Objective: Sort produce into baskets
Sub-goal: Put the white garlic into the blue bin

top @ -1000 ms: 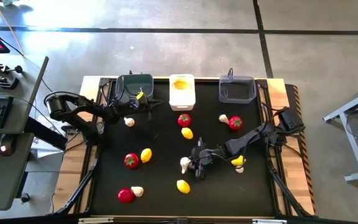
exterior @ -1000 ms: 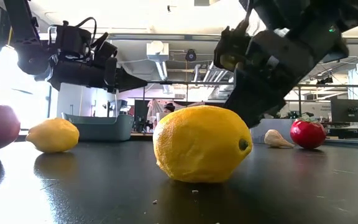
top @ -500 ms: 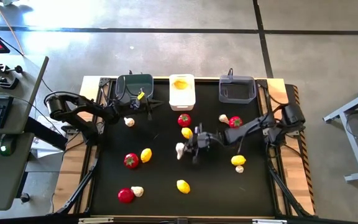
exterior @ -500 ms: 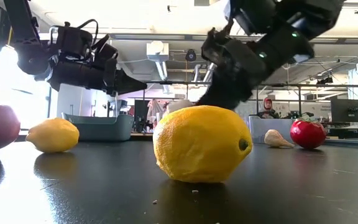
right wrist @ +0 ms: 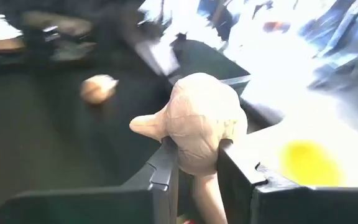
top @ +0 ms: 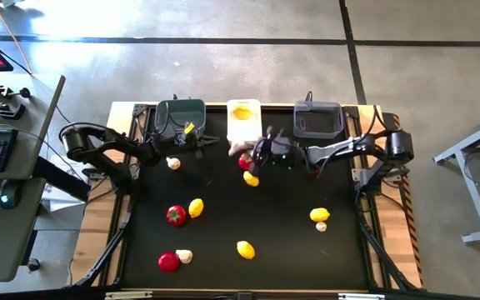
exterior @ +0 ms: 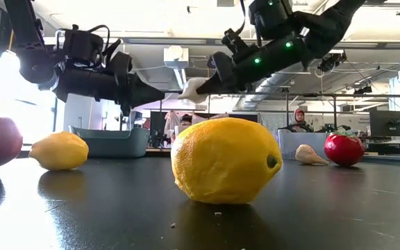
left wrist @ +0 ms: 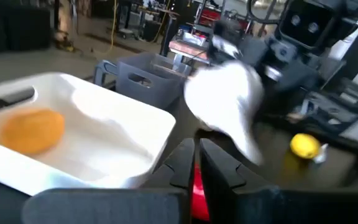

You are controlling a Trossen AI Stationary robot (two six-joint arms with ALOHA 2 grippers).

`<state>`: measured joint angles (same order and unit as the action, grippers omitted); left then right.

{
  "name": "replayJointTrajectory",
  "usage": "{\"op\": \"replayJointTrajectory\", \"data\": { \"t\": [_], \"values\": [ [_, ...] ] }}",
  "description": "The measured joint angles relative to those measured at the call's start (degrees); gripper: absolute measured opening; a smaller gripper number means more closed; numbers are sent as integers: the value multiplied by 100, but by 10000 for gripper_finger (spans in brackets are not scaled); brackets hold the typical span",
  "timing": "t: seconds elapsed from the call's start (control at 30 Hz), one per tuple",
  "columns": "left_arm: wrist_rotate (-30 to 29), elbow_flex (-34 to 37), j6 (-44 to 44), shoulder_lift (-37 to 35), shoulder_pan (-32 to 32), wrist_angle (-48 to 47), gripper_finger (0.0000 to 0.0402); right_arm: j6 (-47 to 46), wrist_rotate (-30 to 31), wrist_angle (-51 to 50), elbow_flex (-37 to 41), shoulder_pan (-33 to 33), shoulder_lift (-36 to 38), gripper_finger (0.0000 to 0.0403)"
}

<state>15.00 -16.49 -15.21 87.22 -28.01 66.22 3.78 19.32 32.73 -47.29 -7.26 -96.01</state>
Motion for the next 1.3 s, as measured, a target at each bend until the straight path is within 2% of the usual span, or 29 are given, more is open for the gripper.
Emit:
{"op": "replayJointTrajectory", "data": {
  "t": [0.27, 0.4, 0.53, 0.63, 0.9, 1.17, 1.3],
  "values": [
    [5, -94, -1100, 0, 14, -42, 93, 1194, 15, 813, 0, -289, 0, 67],
    [199, -291, -1165, 0, 126, -71, 141, 1896, -326, 907, 1, -264, -138, 67],
    [640, -609, -1166, 0, 239, -544, 177, 2329, -209, 1382, 7, -147, -357, 67],
    [692, -799, -1065, 0, 319, -898, 191, 2456, -96, 1595, 7, -90, -408, 67],
    [635, -848, -909, 0, 238, -943, 181, 2522, -101, 1621, 7, -71, -409, 67],
    [760, -938, -690, 0, 18, -958, 127, 2494, -416, 1609, 7, -79, -409, 67],
    [1226, -1097, -234, 0, 20, -1078, 98, 2473, -471, 1619, 7, -71, -409, 67]
  ]
}}
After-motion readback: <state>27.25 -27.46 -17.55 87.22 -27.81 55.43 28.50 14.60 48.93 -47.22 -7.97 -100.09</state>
